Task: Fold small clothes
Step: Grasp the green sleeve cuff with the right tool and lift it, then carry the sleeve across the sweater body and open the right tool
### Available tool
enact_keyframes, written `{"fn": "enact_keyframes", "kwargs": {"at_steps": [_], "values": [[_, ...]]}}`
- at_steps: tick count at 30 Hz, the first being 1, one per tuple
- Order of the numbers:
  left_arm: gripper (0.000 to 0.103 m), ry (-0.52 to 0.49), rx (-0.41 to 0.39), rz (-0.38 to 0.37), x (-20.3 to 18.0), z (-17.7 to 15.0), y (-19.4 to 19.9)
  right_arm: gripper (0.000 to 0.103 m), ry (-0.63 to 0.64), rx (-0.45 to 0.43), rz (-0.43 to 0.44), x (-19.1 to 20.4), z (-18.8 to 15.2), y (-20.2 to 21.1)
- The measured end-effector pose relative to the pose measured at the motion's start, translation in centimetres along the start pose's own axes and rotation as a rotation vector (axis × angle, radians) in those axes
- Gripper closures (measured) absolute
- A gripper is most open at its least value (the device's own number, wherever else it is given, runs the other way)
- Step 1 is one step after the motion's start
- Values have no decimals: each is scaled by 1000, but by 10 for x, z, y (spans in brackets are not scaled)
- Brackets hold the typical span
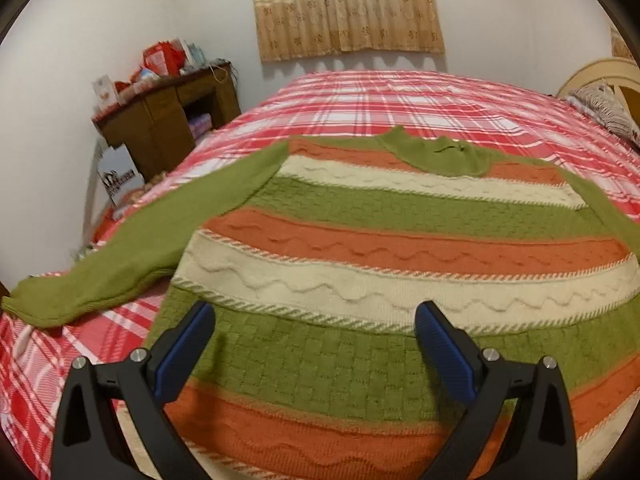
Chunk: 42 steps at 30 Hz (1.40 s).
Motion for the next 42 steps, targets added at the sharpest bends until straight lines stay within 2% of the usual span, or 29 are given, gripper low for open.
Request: {"fn": "enact_keyframes", "kwargs": {"at_steps": [3,4,5,6,8,12,14,15,17,18,21,25,30,33,36,40,42], "values": [[1,28,36,-37,3,-2,-6,55,-43,7,-78,-27,12,-14],[0,37,60,-53,4,-2,-10,51,-78,13,-87,-35,14,-20],[0,48,71,-71,5,-2,-13,46,-104,16,-56,-40,16,-25],[0,63,73,-87,7,-2,-12,36,-129,26,-1,-43,17,-32],[0,59,71,-80,4,-2,-12,34,-144,59,28,-43,16,-47],[0,49,65,-64,2,0,-15,32,-24,60,-86,-21,11,-60],[0,52,64,-72,2,0,-15,46,42,86,-118,-12,11,-67],[0,53,62,-74,3,2,-16,70,63,94,-122,-9,11,-69],[0,54,57,-77,4,2,-16,81,94,113,-123,-6,12,-72],[0,55,56,-79,5,2,-16,93,100,117,-112,-6,12,-71],[0,57,53,-87,6,3,-16,97,94,135,-75,-4,10,-66],[0,61,47,-99,7,3,-16,97,109,72,-26,15,13,-33],[0,65,40,-109,8,3,-16,97,208,16,114,78,7,23],[0,68,36,-119,8,3,-16,97,279,14,233,134,-9,53],[0,74,28,-133,10,2,-15,97,361,30,346,193,-39,74],[0,94,13,-170,15,2,-12,97,462,109,490,288,-81,63],[0,123,11,-187,22,2,-10,97,486,146,536,321,-101,54]]}}
Point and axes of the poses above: each gripper's, at about its wrist camera, not at the fingertips, and y roughly against the way its jaws point, x to its left, z to its top, the point moved 4 cm from there along -y, roughly the way its jaws point, and after that the axes turned 13 degrees about x, right-handed, at the moved point
